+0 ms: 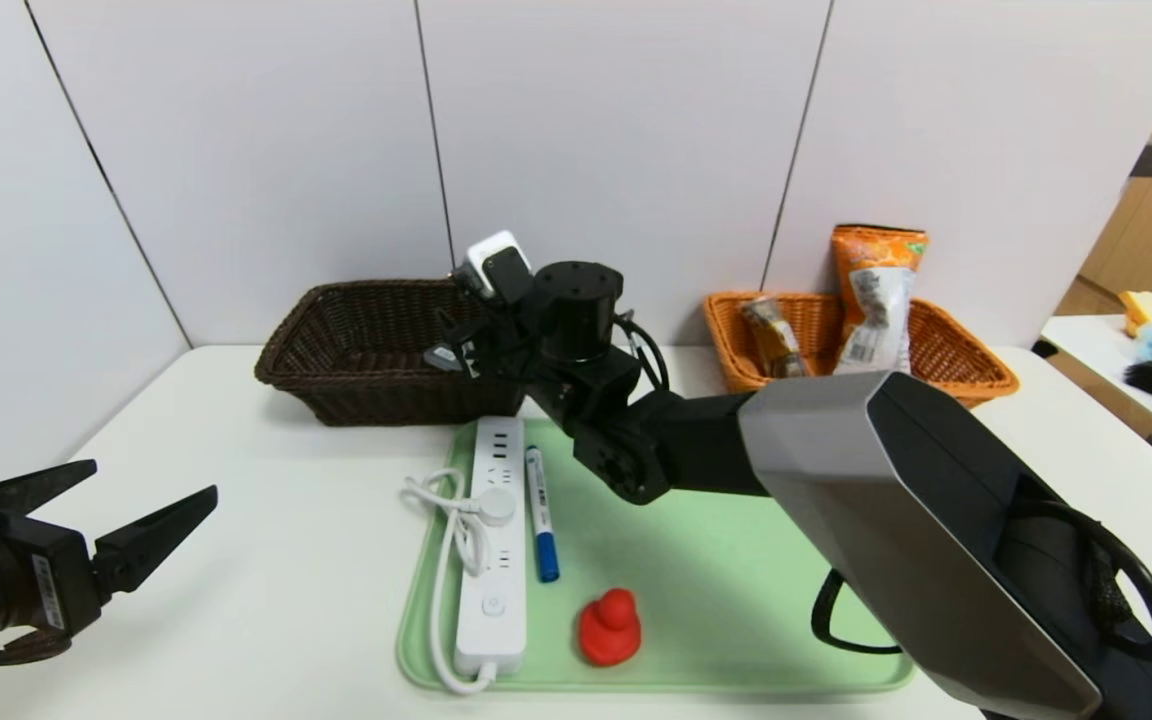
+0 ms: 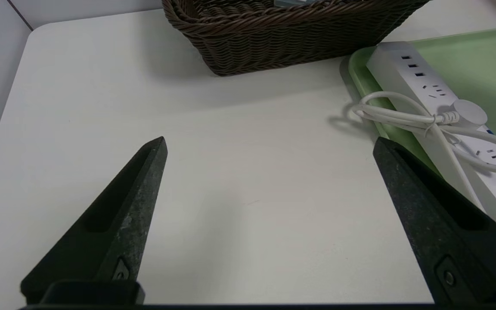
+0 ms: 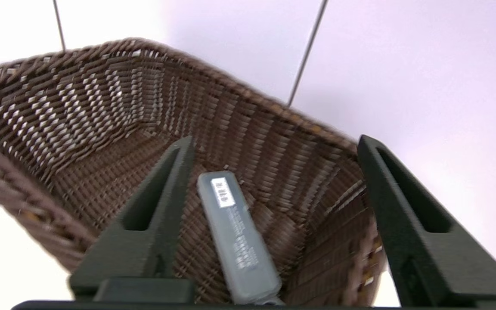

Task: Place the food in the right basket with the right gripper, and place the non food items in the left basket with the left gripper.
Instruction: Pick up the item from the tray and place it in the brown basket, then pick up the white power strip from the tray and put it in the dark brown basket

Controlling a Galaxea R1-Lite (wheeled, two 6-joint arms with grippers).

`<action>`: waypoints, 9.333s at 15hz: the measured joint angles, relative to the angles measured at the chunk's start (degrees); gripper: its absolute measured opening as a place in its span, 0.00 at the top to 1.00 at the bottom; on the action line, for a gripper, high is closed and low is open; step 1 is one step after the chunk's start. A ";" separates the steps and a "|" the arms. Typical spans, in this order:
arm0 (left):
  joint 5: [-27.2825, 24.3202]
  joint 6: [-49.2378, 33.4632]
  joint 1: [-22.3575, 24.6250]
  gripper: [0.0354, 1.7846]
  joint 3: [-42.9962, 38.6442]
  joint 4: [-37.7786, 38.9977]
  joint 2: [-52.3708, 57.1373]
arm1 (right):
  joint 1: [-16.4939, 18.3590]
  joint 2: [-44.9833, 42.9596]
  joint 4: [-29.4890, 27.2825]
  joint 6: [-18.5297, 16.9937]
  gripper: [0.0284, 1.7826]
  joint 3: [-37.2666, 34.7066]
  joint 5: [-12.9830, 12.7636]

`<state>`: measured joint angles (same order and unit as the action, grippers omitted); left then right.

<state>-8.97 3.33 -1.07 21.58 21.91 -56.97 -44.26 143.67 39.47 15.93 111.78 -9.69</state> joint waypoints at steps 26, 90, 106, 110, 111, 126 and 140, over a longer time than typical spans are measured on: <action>-5.80 0.11 -13.23 0.06 9.86 -0.35 -9.02 | 37.05 -79.20 -4.25 -8.67 0.05 -87.03 -5.33; -7.78 68.86 -23.78 0.95 24.04 -7.08 -41.30 | 36.85 -79.56 -4.34 -8.63 0.05 -89.28 -0.20; 2.67 39.01 -25.47 0.95 51.69 -31.07 -29.42 | 36.72 -77.65 -4.17 -8.17 0.05 -90.17 0.10; 11.69 14.97 -23.87 0.95 58.82 -32.24 -34.38 | 36.72 -77.72 -4.17 -8.17 0.05 -90.70 0.07; 12.80 10.14 -23.06 0.95 59.59 -32.13 -35.56 | 36.72 -77.70 -4.17 -8.17 0.05 -90.72 0.07; 12.98 20.52 -14.99 0.95 61.00 -31.05 -46.97 | 36.72 -77.43 -4.14 -8.52 0.05 -91.90 0.07; 12.96 26.62 -13.42 0.95 69.07 -30.14 -56.92 | 36.63 -77.11 -4.11 -7.81 0.05 -92.32 1.07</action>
<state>3.99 29.95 -14.49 90.65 -8.23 -113.88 -7.63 66.56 35.36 8.12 19.46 -8.62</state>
